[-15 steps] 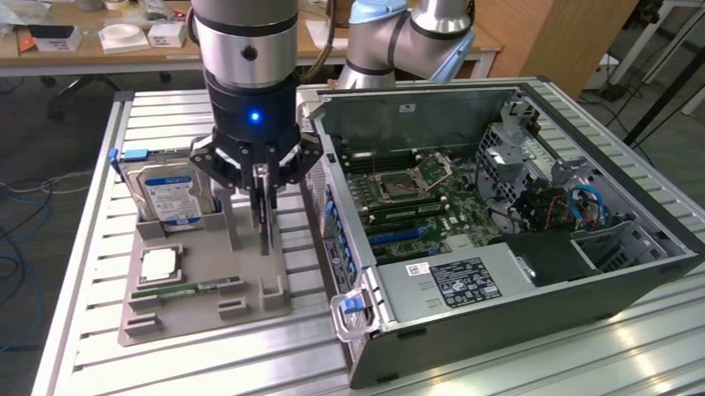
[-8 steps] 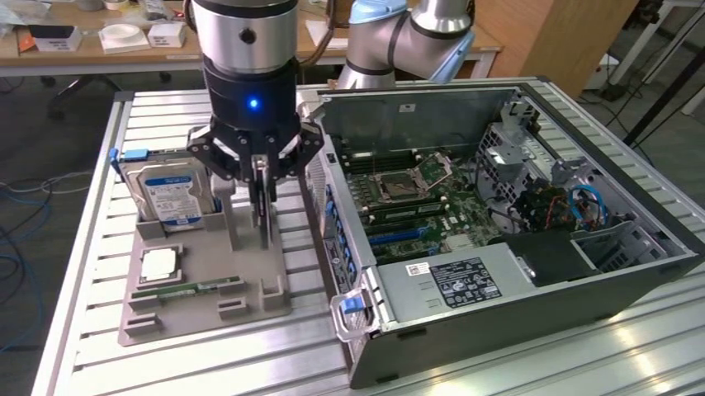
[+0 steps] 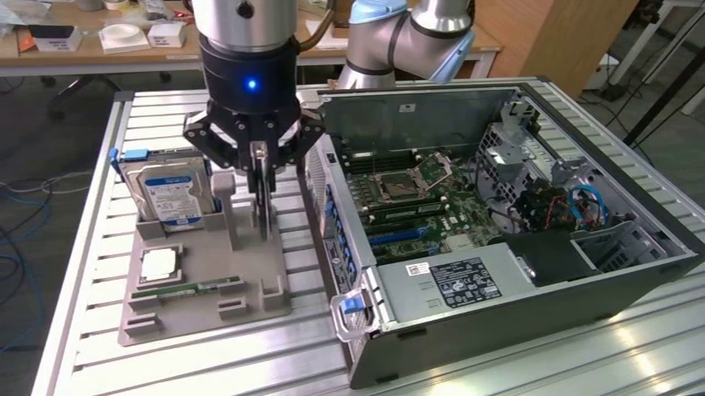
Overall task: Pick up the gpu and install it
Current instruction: 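Pick up the gpu and move the gpu toward the slot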
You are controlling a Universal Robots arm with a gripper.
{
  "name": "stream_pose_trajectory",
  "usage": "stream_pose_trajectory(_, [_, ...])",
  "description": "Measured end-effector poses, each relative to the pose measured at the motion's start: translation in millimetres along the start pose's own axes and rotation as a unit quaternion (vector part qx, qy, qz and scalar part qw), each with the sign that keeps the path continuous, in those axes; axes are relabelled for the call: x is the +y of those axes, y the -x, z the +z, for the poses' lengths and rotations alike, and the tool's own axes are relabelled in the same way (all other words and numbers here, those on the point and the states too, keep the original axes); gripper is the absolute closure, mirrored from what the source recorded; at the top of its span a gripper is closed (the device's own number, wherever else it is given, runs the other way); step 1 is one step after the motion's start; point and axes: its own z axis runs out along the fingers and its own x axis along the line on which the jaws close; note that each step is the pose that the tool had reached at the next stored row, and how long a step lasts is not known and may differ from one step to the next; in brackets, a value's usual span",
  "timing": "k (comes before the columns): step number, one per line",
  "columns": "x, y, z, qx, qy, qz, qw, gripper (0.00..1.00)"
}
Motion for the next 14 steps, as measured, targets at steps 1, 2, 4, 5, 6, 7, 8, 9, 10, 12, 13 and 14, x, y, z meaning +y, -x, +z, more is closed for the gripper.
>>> stream_pose_trajectory(1, [0.1,0.0,-1.5,0.0,0.0,0.0,1.0,0.74])
stream_pose_trajectory(2, [0.1,0.0,-2.9,0.0,0.0,0.0,1.0,0.74])
stream_pose_trajectory(4, [0.2,0.0,-5.0,0.0,0.0,0.0,1.0,0.74])
stream_pose_trajectory(5, [0.2,0.0,-6.0,0.0,0.0,0.0,1.0,0.74])
stream_pose_trajectory(6, [0.3,0.0,-7.2,0.0,0.0,0.0,1.0,0.74])
stream_pose_trajectory(7, [0.4,-0.1,-8.4,0.0,0.0,0.0,1.0,0.74])
stream_pose_trajectory(8, [0.4,-0.1,-10.1,0.0,0.0,0.0,1.0,0.74])
stream_pose_trajectory(9, [0.5,-0.1,-11.7,0.0,0.0,0.0,1.0,0.74])
stream_pose_trajectory(10, [0.6,-0.1,-13.5,0.0,0.0,0.0,1.0,0.74])
stream_pose_trajectory(12, [0.7,-0.1,-17.2,0.0,0.0,0.0,1.0,0.74])
stream_pose_trajectory(13, [0.8,-0.1,-19.1,0.0,0.0,0.0,1.0,0.74])
stream_pose_trajectory(14, [0.9,-0.1,-21.1,0.0,0.0,0.0,1.0,0.74])
